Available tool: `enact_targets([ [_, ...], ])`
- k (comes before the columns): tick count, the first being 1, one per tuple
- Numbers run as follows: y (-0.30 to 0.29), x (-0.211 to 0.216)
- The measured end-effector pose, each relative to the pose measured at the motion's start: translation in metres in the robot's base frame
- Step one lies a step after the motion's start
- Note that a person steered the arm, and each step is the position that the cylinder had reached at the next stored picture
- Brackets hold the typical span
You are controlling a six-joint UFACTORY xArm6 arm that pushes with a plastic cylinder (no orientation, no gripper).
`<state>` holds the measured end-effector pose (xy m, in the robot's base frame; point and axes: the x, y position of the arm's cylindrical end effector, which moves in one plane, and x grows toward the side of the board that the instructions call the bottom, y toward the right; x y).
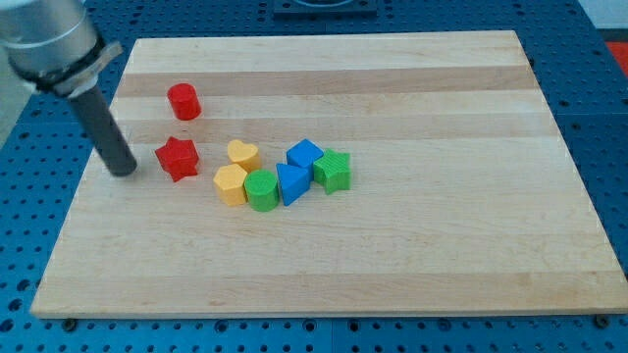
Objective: Move the red star to the right side of the red circle
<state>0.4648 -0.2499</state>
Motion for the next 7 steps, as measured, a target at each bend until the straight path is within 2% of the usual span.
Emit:
enact_targets([
  [1,0.031,0.009],
  [2,0.068,-0.016],
  [3,0.081,-0.03],
  [4,0.077,-0.027],
  [6,0.092,-0.094],
  [7,0.092,-0.071],
])
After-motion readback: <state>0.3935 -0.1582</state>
